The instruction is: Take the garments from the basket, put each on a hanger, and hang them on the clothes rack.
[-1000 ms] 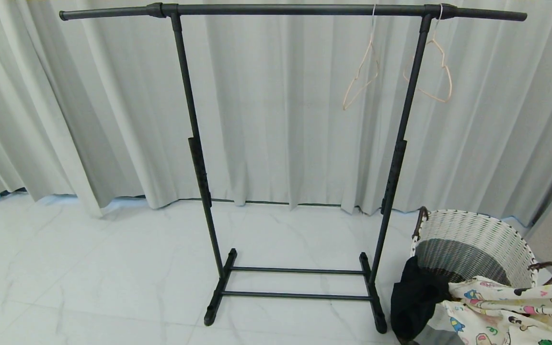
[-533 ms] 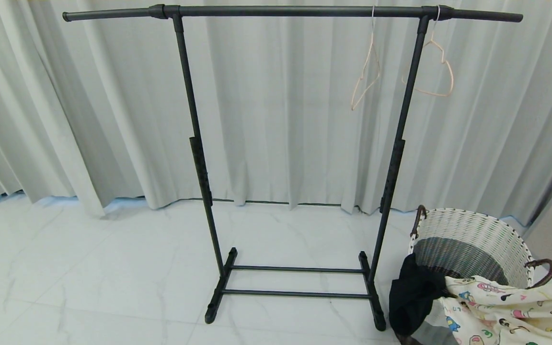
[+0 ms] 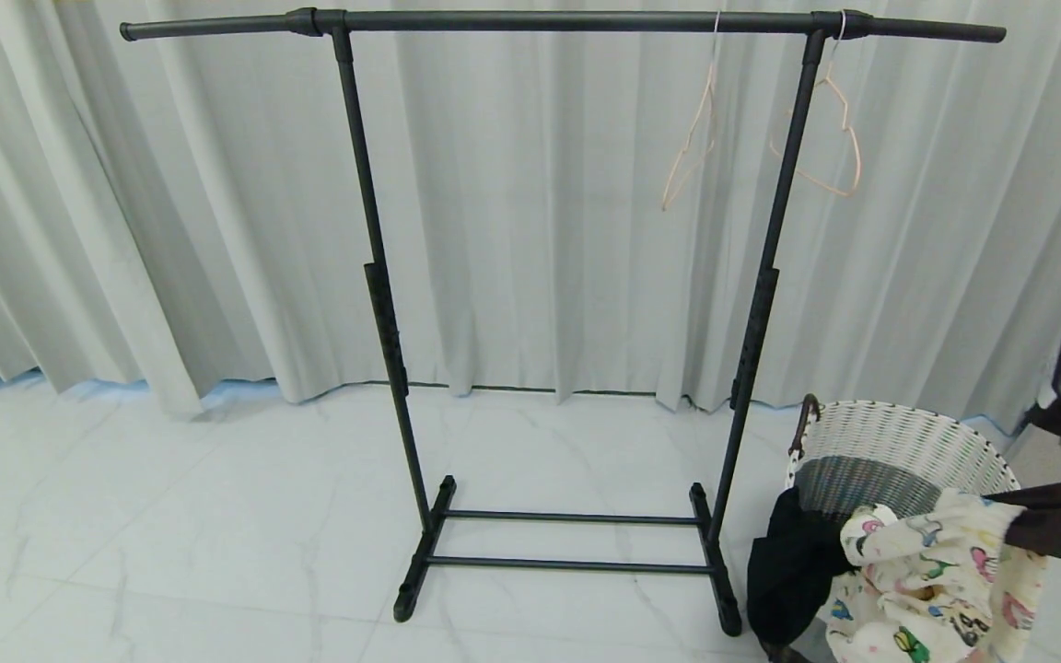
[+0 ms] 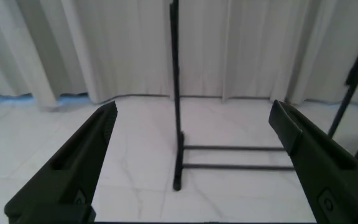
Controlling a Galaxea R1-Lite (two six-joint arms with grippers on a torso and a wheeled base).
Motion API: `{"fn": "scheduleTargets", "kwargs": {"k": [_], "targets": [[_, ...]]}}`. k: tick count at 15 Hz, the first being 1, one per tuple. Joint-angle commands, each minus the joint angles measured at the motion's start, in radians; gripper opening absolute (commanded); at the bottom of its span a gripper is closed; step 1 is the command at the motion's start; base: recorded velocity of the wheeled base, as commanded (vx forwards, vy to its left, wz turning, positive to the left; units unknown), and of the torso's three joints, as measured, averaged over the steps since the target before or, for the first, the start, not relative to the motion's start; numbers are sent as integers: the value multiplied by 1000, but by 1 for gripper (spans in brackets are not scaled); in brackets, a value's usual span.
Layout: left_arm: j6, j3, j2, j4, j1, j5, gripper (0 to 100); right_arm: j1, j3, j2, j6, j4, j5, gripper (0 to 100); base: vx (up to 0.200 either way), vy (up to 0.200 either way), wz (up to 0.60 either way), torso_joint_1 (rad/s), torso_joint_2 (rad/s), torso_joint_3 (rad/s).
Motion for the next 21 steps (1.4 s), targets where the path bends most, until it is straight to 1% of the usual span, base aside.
{"fn": "scheduleTargets", "kwargs": {"k": [1, 2, 3, 4, 5, 6, 8, 9, 10, 12, 13, 14, 16, 17, 20, 21], "targets": [[-152, -223, 285, -72, -71, -8, 100, 68, -34, 116, 18, -36, 2, 0, 0, 0, 0, 0, 0, 0], [-185, -312, 426, -91, -71, -15, 100, 75, -50, 156, 20, -78, 2, 0, 0, 0, 0, 0, 0, 0], [-185, -384, 543, -91, -92, -24, 100, 75, -71, 202, 31, -121, 4, 0, 0, 0, 0, 0, 0, 0], [-194, -447, 659, -94, -153, -31, 100, 77, -99, 245, 50, -162, 4, 0, 0, 0, 0, 0, 0, 0], [-221, -496, 768, -108, -216, -29, 100, 86, -131, 285, 77, -193, 4, 0, 0, 0, 0, 0, 0, 0], [-249, -519, 848, -132, -272, -29, 100, 101, -163, 314, 101, -210, 4, 0, 0, 0, 0, 0, 0, 0], [-254, -524, 995, -160, -405, -21, 100, 135, -218, 360, 161, -216, 4, 0, 0, 0, 0, 0, 0, 0], [-255, -524, 1043, -160, -454, -21, 100, 146, -232, 374, 176, -219, 4, 0, 0, 0, 0, 0, 0, 0], [-257, -524, 1115, -161, -561, -21, 100, 158, -257, 393, 190, -225, 4, 0, 0, 0, 0, 0, 0, 0], [-298, -524, 1210, -160, -769, -23, 100, 167, -284, 416, 192, -225, 4, 0, 0, 0, 0, 0, 0, 0], [-326, -527, 1268, -161, -848, -23, 100, 169, -294, 423, 196, -225, 4, 0, 0, 0, 0, 0, 0, 0], [-340, -539, 1342, -166, -905, -23, 100, 169, -304, 429, 201, -225, 4, 0, 0, 0, 0, 0, 0, 0], [-344, -584, 1486, -201, -948, -23, 100, 169, -309, 426, 212, -223, 4, 0, 0, 0, 0, 0, 0, 0], [-364, -615, 1552, -226, -963, -28, 100, 169, -310, 423, 216, -223, 4, 0, 0, 0, 0, 0, 0, 0], [-528, -737, 1773, -342, -973, -23, 100, 169, -312, 420, 218, -225, 4, 0, 0, 0, 0, 0, 0, 0], [-548, -765, 1831, -376, -959, -23, 100, 169, -313, 416, 218, -225, 4, 0, 0, 0, 0, 0, 0, 0]]}}
